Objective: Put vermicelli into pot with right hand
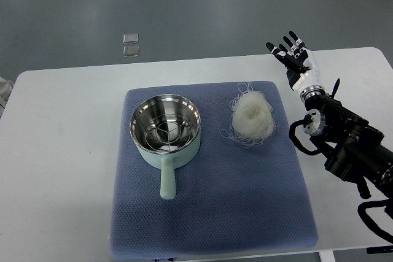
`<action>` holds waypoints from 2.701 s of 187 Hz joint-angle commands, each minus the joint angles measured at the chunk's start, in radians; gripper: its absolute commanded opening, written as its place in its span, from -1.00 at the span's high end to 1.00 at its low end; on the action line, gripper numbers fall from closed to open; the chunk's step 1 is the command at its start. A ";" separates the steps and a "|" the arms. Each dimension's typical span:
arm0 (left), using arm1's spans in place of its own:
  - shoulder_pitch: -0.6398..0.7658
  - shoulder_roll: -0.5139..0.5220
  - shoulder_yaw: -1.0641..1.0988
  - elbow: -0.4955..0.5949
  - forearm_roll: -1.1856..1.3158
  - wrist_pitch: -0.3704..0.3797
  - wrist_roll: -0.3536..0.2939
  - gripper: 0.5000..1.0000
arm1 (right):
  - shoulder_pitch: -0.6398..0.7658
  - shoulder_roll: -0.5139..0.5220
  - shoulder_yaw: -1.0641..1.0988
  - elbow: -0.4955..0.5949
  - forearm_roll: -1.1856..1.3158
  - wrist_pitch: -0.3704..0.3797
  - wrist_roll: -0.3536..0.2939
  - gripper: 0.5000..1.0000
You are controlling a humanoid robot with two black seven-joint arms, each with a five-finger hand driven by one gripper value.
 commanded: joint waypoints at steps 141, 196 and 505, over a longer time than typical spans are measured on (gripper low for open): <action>-0.010 0.000 0.003 0.000 0.000 0.000 0.000 -1.00 | 0.013 -0.050 -0.015 0.026 -0.060 0.014 -0.003 -0.72; -0.010 0.000 0.001 0.000 0.000 0.000 0.001 -1.00 | 0.089 -0.211 -0.215 0.135 -0.456 0.084 -0.016 -0.72; -0.010 0.000 0.001 0.000 0.000 0.001 0.000 -1.00 | 0.361 -0.297 -0.684 0.295 -1.554 0.319 0.001 -0.47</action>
